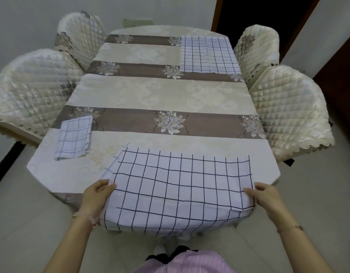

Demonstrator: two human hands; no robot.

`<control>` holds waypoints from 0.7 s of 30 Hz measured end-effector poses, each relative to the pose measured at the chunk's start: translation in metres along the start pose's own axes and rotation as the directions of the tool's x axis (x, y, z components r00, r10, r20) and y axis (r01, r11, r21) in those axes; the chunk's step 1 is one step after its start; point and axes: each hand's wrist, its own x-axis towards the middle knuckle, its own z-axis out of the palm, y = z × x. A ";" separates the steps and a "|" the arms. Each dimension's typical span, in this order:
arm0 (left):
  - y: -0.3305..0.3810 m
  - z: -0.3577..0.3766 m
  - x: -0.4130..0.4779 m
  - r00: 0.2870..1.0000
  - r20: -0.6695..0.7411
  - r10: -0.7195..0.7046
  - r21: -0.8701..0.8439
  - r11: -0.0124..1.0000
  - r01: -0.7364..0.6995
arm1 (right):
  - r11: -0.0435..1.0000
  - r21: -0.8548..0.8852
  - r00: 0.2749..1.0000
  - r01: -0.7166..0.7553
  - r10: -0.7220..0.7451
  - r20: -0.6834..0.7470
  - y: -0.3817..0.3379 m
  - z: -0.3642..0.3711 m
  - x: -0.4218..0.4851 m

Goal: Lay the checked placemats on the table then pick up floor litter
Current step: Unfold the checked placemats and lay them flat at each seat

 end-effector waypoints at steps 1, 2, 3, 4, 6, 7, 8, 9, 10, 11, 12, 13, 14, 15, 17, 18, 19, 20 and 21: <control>0.001 -0.002 -0.003 1.000 -0.012 0.014 0.000 1.000 -0.014 | 1.000 0.013 1.000 0.023 -0.023 0.003 -0.004 0.003 -0.004; 0.001 -0.006 -0.006 0.999 -0.026 0.029 -0.009 1.000 -0.029 | 0.998 0.034 0.998 0.056 -0.056 0.008 -0.009 0.006 -0.007; 0.002 -0.010 -0.010 0.998 -0.041 0.048 -0.023 0.999 -0.049 | 0.995 0.038 0.995 0.094 -0.095 0.022 -0.015 0.009 -0.011; 0.002 -0.017 -0.015 0.996 -0.064 0.069 -0.035 0.997 -0.071 | 0.991 0.020 0.991 0.129 -0.130 0.035 -0.021 0.012 -0.014; 0.000 -0.033 -0.024 0.985 -0.131 0.110 -0.060 0.991 -0.118 | 0.974 -0.023 0.972 0.226 -0.223 0.075 -0.039 0.019 -0.021; -0.001 -0.043 -0.029 0.979 -0.169 0.117 -0.090 0.987 -0.133 | 0.957 -0.034 0.953 0.289 -0.283 0.109 -0.050 0.025 -0.025; -0.003 -0.054 -0.034 0.972 -0.204 0.118 -0.125 0.981 -0.146 | 0.937 -0.030 0.930 0.349 -0.342 0.136 -0.062 0.031 -0.028; -0.006 -0.067 -0.039 0.964 -0.236 0.121 -0.155 0.975 -0.161 | 0.919 -0.019 0.908 0.395 -0.386 0.164 -0.075 0.039 -0.028; -0.010 -0.080 -0.045 0.955 -0.271 0.120 -0.181 0.968 -0.173 | 0.902 -0.007 0.886 0.432 -0.423 0.191 -0.087 0.048 -0.030; -0.014 -0.095 -0.052 0.943 -0.310 0.120 -0.194 0.963 -0.186 | 0.885 0.000 0.864 0.465 -0.454 0.218 -0.099 0.058 -0.032; -0.018 -0.110 -0.060 0.927 -0.355 0.117 -0.199 0.960 -0.198 | 0.867 0.017 0.837 0.499 -0.487 0.248 -0.111 0.071 -0.035; -0.023 -0.124 -0.069 0.907 -0.405 0.113 -0.209 0.954 -0.213 | 0.855 0.028 0.819 0.518 -0.505 0.272 -0.122 0.084 -0.039; -0.029 -0.139 -0.077 0.885 -0.454 0.103 -0.224 0.948 -0.226 | 0.847 0.037 0.804 0.530 -0.516 0.296 -0.132 0.100 -0.046; -0.035 -0.152 -0.085 0.862 -0.499 0.092 -0.239 0.941 -0.239 | 0.839 0.046 0.787 0.542 -0.526 0.324 -0.141 0.116 -0.053; -0.052 -0.179 -0.100 0.810 -0.585 0.048 -0.278 0.926 -0.256 | 0.831 0.059 0.753 0.553 -0.529 0.391 -0.156 0.153 -0.069; -0.063 -0.194 -0.106 0.784 -0.620 0.022 -0.301 0.917 -0.263 | 0.826 0.061 0.737 0.560 -0.531 0.418 -0.160 0.172 -0.077; -0.074 -0.207 -0.113 0.760 -0.649 -0.005 -0.325 0.906 -0.272 | 0.825 0.063 0.723 0.561 -0.526 0.448 -0.163 0.192 -0.086; -0.085 -0.222 -0.119 0.738 -0.674 -0.035 -0.350 0.895 -0.277 | 0.826 0.064 0.706 0.560 -0.516 0.485 -0.166 0.213 -0.098; -0.096 -0.236 -0.124 0.716 -0.695 -0.068 -0.374 0.885 -0.278 | 0.826 0.069 0.687 0.559 -0.508 0.519 -0.166 0.235 -0.107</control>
